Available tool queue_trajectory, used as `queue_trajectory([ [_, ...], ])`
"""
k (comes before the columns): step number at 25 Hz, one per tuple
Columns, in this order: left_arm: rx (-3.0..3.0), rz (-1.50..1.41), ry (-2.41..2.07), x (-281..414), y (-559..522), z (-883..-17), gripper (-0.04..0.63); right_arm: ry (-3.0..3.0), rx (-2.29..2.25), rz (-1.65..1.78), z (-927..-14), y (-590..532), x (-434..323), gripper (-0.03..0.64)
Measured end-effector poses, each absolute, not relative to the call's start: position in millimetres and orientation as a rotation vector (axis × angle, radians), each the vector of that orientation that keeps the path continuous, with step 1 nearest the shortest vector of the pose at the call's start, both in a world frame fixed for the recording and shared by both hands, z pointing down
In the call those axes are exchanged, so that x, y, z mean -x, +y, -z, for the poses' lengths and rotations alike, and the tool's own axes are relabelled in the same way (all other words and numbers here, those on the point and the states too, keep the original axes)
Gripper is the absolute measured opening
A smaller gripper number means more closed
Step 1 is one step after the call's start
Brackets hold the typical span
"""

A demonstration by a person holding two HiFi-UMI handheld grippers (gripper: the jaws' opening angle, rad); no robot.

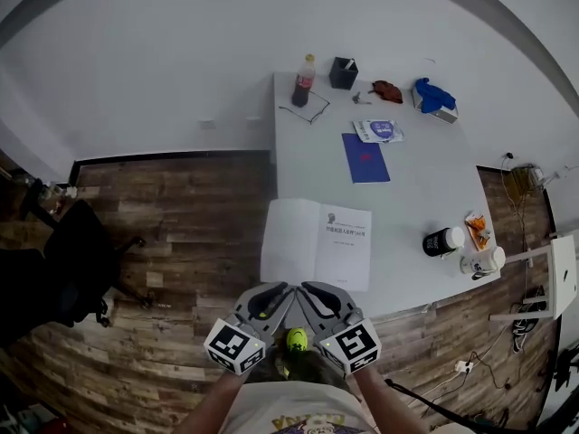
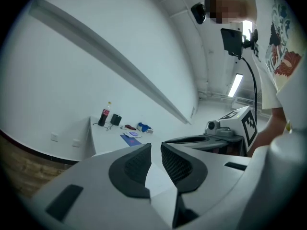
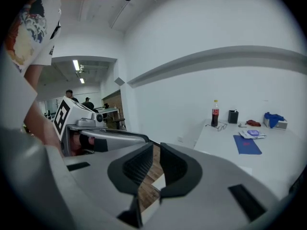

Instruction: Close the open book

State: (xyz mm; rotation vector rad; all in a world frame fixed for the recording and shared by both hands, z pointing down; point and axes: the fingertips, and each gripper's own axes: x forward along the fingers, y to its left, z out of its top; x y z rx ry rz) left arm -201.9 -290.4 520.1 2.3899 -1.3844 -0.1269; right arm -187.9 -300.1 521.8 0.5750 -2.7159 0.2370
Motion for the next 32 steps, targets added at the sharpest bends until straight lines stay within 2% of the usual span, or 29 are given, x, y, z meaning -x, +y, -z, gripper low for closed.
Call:
queue_trajectory([
  [4, -2.349, 0.034, -1.396, 220, -295, -564, 0.095, -2.690, -0.615, -0.259, -541, -310, 194, 0.031],
  [16, -2.242, -0.210, -1.407, 250, -303, -695, 0.181, -2.617, -0.651, -0.309, -594, -324, 199, 0.031],
  [32, -2.223, -0.390, -1.440, 246, -315, -791, 0.192, -2.580, -0.616, -0.307, -611, -326, 197, 0.031],
])
